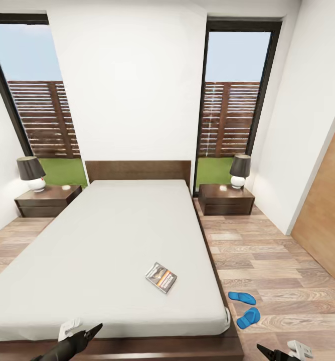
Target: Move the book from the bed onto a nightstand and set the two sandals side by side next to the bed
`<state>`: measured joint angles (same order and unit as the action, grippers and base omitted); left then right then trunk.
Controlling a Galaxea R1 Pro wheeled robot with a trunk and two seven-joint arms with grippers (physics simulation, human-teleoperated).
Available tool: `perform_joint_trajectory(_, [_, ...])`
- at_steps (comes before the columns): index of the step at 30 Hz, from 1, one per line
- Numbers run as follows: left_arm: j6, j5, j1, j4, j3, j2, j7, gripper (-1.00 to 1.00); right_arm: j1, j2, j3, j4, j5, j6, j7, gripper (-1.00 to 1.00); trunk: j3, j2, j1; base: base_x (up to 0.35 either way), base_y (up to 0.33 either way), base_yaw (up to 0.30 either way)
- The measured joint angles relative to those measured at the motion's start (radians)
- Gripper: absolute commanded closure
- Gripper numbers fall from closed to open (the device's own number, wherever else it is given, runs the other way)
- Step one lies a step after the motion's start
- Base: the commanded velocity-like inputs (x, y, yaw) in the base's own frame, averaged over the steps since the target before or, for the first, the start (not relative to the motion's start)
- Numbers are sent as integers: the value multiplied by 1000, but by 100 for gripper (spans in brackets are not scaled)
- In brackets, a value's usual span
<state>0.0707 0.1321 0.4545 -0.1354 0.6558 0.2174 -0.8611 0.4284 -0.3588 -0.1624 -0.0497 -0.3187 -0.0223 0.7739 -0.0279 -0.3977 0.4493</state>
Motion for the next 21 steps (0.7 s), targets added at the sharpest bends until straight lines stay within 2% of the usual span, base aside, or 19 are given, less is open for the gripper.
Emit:
perform_joint_trajectory(8, [-7,-2,5,-23,-5,-2,-11,-100,0,0,0,1,0,0,0,-100,0,0,0,2,-2,0])
perform_joint_trajectory(10, [-21,-2,13,-46,-7,-18,-12,-100,0,0,0,1,0,0,0,-100,0,0,0,0,0,0])
perform_joint_trajectory(11, [-39,-2,19,-70,-9,-35,-12,-100,0,0,0,1,0,0,0,-100,0,0,0,0,0,0])
perform_joint_trajectory(13, [-98,0,40,-133,-14,-68,-10,-100,0,0,0,1,0,0,0,-100,0,0,0,0,0,0])
perform_joint_trajectory(15, [-229,1,81,-261,-32,-120,-6,-100,0,0,0,1,-1,0,0,-100,0,0,0,0,0,0])
perform_joint_trajectory(16, [-268,2,91,-299,-41,-135,-4,-100,0,0,0,1,-1,0,0,-100,0,0,0,0,0,0])
perform_joint_trajectory(17, [-374,1,107,-409,-75,-175,0,-100,0,0,0,1,-1,0,0,-100,0,0,0,0,0,0])
perform_joint_trajectory(18, [-410,0,114,-450,-91,-189,1,-100,0,0,0,1,-1,0,0,-100,0,0,0,0,0,0])
perform_joint_trajectory(20, [-522,-1,127,-596,-162,-228,3,-100,0,0,0,1,-1,0,0,-100,0,0,0,0,0,0])
perform_joint_trajectory(21, [-548,0,133,-631,-183,-235,4,-100,0,0,0,1,-1,0,0,-100,0,0,0,0,0,0])
